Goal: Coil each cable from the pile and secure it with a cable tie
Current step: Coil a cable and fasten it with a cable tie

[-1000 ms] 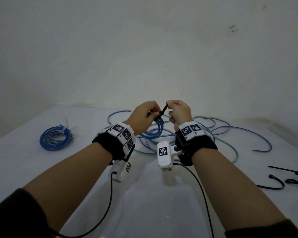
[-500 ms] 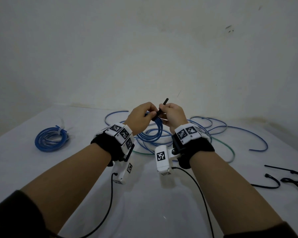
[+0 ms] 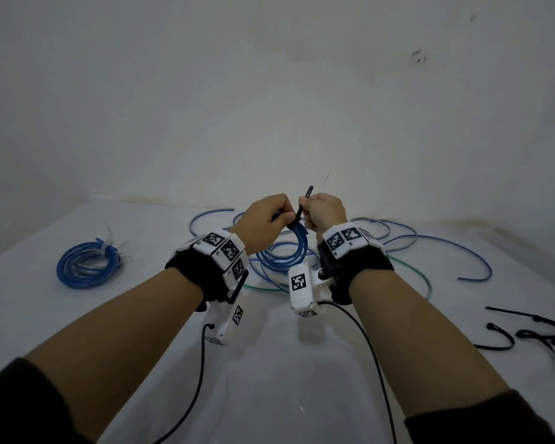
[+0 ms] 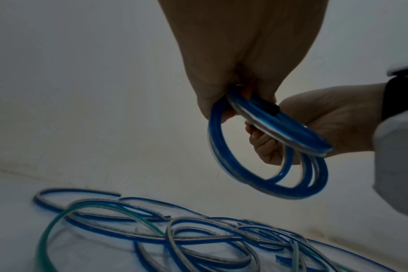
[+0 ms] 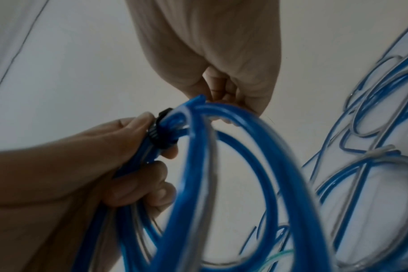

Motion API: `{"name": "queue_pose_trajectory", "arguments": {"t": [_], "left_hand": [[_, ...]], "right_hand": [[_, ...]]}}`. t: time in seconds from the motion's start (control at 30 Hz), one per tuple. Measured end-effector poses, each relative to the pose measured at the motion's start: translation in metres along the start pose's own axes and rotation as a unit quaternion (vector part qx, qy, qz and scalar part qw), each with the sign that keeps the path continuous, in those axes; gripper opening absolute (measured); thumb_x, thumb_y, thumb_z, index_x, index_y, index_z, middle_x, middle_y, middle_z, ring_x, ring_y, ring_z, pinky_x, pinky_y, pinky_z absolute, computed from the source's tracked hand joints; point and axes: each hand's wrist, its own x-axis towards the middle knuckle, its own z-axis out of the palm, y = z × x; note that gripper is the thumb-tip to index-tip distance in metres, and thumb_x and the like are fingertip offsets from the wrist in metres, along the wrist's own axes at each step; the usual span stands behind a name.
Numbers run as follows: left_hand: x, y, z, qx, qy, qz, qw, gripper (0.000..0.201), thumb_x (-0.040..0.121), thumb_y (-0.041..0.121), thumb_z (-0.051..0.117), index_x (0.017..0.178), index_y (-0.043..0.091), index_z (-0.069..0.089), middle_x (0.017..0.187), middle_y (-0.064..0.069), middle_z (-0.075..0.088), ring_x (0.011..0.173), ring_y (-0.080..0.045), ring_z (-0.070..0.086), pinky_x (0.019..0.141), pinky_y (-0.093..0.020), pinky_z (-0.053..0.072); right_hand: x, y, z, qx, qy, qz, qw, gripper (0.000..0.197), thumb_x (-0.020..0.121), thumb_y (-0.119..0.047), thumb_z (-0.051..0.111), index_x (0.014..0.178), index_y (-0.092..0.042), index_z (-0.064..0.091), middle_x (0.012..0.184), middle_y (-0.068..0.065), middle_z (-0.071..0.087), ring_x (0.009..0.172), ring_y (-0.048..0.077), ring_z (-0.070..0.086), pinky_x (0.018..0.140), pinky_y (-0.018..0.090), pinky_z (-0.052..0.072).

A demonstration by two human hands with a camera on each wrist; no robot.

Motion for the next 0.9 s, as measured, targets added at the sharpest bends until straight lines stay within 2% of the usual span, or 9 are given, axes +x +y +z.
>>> {"name": "queue_pose_trajectory", "arguments": {"t": [0.17,0.3,0.37,0.47,0.6,0.7,0.77,0.83,0.9], "left_hand": [[0.0,0.001,0.0,0.006,0.015,-0.032,0.999,0.016,0.096,0.012,0.048,0.096,0.001,0.059,0.092,-0.006,0.064,0.067,0.001,0.049,0.059,-0.007,0.035],[0.001,-0.007,-0.008,0.019,0.122,-0.096,0.988,0.013,0.094,0.014,0.051,0.095,0.004,0.06,0.098,-0.008,0.064,0.085,-0.014,0.054,0.073,-0.019,0.039],[0.002,-0.008,-0.013,-0.005,0.17,-0.129,0.977,0.015,0.093,0.013,0.051,0.098,0.003,0.061,0.101,-0.01,0.065,0.089,-0.019,0.057,0.075,-0.023,0.04],[0.003,-0.01,-0.02,-0.091,0.178,-0.185,0.962,0.021,0.095,0.01,0.043,0.101,0.003,0.061,0.104,-0.015,0.065,0.087,-0.026,0.06,0.081,-0.033,0.049],[-0.004,-0.012,-0.033,-0.224,0.158,-0.234,0.933,0.021,0.097,0.012,0.04,0.093,0.009,0.061,0.105,-0.017,0.063,0.1,-0.032,0.061,0.094,-0.049,0.049],[-0.015,-0.014,-0.05,-0.218,0.134,-0.22,0.942,0.026,0.098,0.009,0.039,0.105,0.003,0.063,0.109,-0.017,0.063,0.094,-0.02,0.059,0.091,-0.037,0.05],[-0.022,-0.021,-0.065,-0.129,0.154,-0.205,0.958,0.025,0.096,0.011,0.044,0.11,0.002,0.062,0.114,-0.014,0.063,0.097,-0.016,0.056,0.089,-0.029,0.044],[-0.029,-0.034,-0.083,-0.053,0.179,-0.215,0.959,0.029,0.095,0.017,0.048,0.12,0.004,0.056,0.12,-0.012,0.057,0.106,-0.019,0.054,0.089,-0.026,0.04],[-0.037,-0.045,-0.101,-0.047,0.162,-0.264,0.95,0.031,0.096,0.024,0.047,0.122,0.008,0.053,0.119,-0.012,0.055,0.106,-0.022,0.056,0.089,-0.031,0.044]], "right_hand": [[-0.007,-0.004,0.0,0.016,0.01,-0.042,0.999,0.029,0.088,-0.018,0.061,0.06,-0.013,0.055,0.058,0.003,0.052,0.051,0.017,0.044,0.061,0.033,0.041],[-0.021,-0.011,0.003,-0.071,0.015,-0.134,0.988,0.026,0.092,-0.034,0.055,0.082,-0.01,0.057,0.082,0.004,0.057,0.076,0.019,0.052,0.072,0.029,0.04],[-0.028,-0.012,0.01,-0.086,-0.003,-0.168,0.982,0.023,0.092,-0.031,0.055,0.092,-0.008,0.057,0.089,0.008,0.062,0.077,0.019,0.056,0.073,0.033,0.046],[-0.04,-0.013,0.026,-0.037,-0.096,-0.126,0.987,0.026,0.093,-0.026,0.055,0.094,-0.001,0.059,0.081,0.012,0.066,0.059,0.018,0.061,0.064,0.034,0.055],[-0.042,-0.012,0.042,0.003,-0.131,-0.084,0.988,0.035,0.084,-0.022,0.07,0.104,0.005,0.06,0.092,0.018,0.07,0.069,0.023,0.068,0.059,0.028,0.056],[-0.044,-0.012,0.052,0.025,-0.144,-0.064,0.987,0.028,0.081,-0.01,0.071,0.103,0.005,0.061,0.086,0.016,0.068,0.062,0.018,0.064,0.053,0.022,0.052],[-0.048,-0.013,0.06,0.057,-0.162,-0.046,0.984,0.017,0.085,-0.007,0.066,0.099,0.002,0.062,0.08,0.012,0.064,0.061,0.016,0.06,0.056,0.02,0.052],[-0.053,-0.016,0.069,0.107,-0.203,-0.019,0.973,0.003,0.089,-0.005,0.06,0.088,-0.003,0.062,0.077,0.01,0.062,0.061,0.016,0.057,0.055,0.018,0.05],[-0.06,-0.019,0.082,0.144,-0.241,0.002,0.96,0.01,0.091,-0.004,0.056,0.083,-0.005,0.062,0.077,0.009,0.063,0.061,0.015,0.056,0.055,0.018,0.048]]}}
